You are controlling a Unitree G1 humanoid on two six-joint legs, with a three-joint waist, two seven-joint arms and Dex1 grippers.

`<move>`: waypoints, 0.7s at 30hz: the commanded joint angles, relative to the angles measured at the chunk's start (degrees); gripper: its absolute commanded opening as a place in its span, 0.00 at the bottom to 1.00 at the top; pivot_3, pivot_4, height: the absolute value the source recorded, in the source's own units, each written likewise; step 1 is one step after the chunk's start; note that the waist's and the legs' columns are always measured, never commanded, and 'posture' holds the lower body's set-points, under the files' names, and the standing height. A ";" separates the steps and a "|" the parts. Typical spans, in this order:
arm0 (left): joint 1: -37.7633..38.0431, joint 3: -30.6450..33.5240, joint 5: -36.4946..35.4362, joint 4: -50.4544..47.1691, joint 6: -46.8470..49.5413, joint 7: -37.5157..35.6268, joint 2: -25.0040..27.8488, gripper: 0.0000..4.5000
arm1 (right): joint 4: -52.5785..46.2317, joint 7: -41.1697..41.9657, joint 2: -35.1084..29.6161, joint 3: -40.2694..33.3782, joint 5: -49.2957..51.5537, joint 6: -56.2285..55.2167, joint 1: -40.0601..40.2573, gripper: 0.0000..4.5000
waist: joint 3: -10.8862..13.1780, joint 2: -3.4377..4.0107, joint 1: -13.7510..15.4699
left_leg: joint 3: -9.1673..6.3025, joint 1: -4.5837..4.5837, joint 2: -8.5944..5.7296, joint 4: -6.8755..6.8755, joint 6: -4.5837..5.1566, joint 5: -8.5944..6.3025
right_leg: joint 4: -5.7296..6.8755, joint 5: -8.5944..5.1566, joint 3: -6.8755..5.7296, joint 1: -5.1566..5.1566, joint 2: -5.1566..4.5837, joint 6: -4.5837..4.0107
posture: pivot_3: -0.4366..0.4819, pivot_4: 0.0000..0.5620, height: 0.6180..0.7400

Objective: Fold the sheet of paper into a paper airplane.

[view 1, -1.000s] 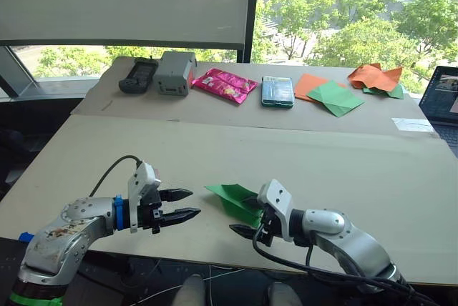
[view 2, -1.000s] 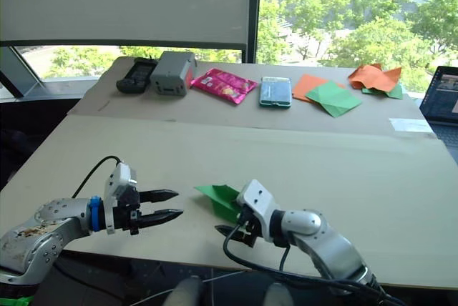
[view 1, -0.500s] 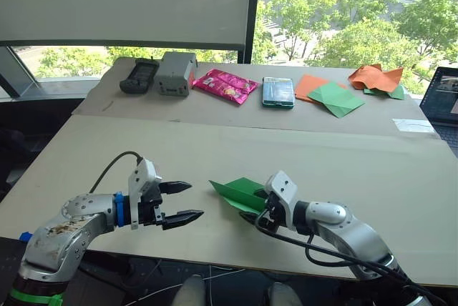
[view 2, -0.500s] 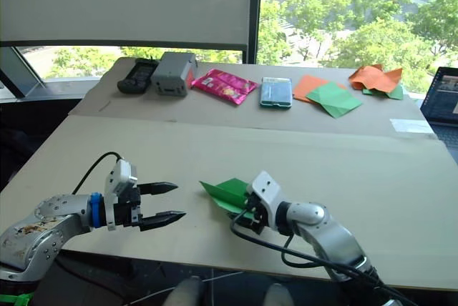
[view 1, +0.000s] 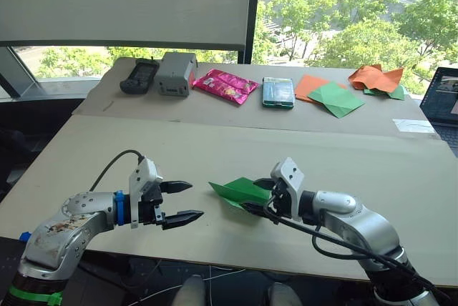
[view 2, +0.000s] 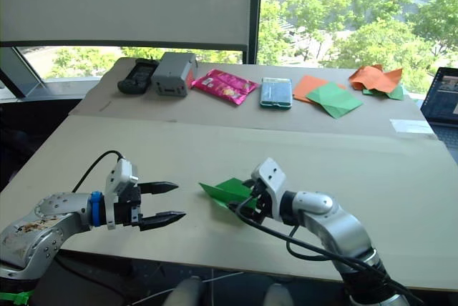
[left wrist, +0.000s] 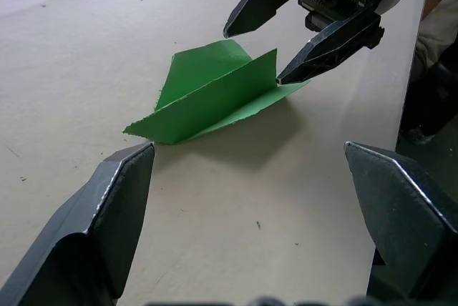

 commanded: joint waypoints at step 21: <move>-0.84 0.43 -0.47 -0.88 -1.45 -0.39 -0.07 1.00 | 2.92 2.50 -1.24 4.04 -8.19 -9.19 2.05 0.00 | -0.01 0.00 -0.03 | 0.00 0.03 0.00 0.04 0.03 0.02 | 0.10 0.00 0.00 0.03 0.01 0.01 | 0.48 0.27 0.72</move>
